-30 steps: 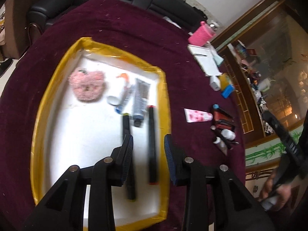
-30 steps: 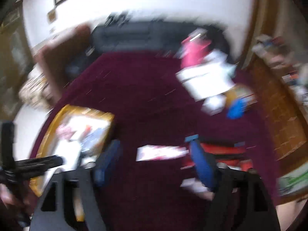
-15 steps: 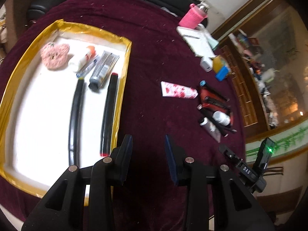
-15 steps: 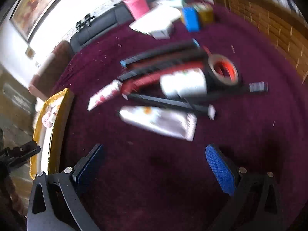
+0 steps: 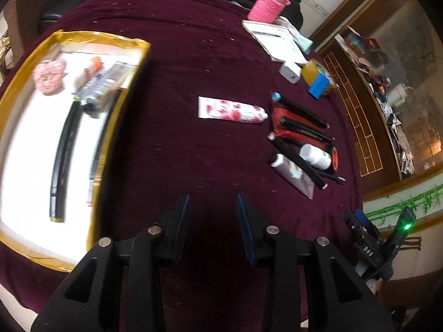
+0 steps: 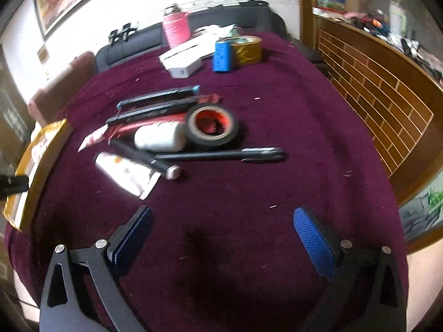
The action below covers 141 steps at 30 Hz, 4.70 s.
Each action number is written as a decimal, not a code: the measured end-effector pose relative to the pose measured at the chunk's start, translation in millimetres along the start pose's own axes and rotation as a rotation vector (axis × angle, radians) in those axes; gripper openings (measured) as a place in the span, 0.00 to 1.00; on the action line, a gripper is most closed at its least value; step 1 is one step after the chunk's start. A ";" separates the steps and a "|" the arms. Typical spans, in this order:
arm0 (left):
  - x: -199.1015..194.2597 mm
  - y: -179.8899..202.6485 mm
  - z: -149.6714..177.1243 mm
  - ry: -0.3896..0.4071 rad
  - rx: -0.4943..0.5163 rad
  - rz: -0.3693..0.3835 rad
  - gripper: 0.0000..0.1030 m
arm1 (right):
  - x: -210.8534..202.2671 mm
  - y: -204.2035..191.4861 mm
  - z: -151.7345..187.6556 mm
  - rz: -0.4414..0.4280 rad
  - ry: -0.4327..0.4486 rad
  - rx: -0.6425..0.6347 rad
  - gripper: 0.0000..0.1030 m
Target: Organize objects
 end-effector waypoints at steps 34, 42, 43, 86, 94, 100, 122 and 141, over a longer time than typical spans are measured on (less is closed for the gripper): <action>88.0 173.9 64.3 -0.453 0.938 0.262 0.54 | -23.3 42.8 -37.0 -0.125 -0.090 0.251 0.97; 87.0 163.2 -22.4 -0.250 0.740 0.237 0.54 | -23.5 46.3 -33.1 -0.124 -0.092 0.269 0.97; 96.1 164.2 -23.2 -0.280 0.741 0.241 0.54 | -23.0 46.0 -31.3 -0.124 -0.096 0.271 0.97; 22.0 38.7 34.8 -0.065 0.265 0.147 0.12 | 94.8 -176.3 -37.0 -0.115 -0.315 -0.672 0.69; 54.8 41.1 7.4 -0.058 0.261 0.155 0.16 | 104.1 -157.1 -27.8 -0.128 -0.418 -0.541 0.41; 84.1 54.3 1.1 -0.088 0.282 0.126 0.19 | 92.8 -145.5 -16.5 -0.159 -0.465 -0.432 0.41; 16.1 28.3 -10.6 0.056 0.155 0.191 0.09 | 65.8 -116.5 -7.0 -0.368 -0.479 -0.059 0.13; -61.2 -156.6 -44.5 0.113 -0.047 -0.020 0.09 | 30.1 -311.8 -34.5 -0.826 -0.554 0.087 0.14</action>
Point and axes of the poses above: each gripper's, at about its wrist camera, not at the fingertips, and x roughly the way its jaws point, y to its right, z to its underside, the point moved 8 cm from there along x, roughly the way its jaws point, and after that the axes turned 1 degree about x, right-handed, at the moved point
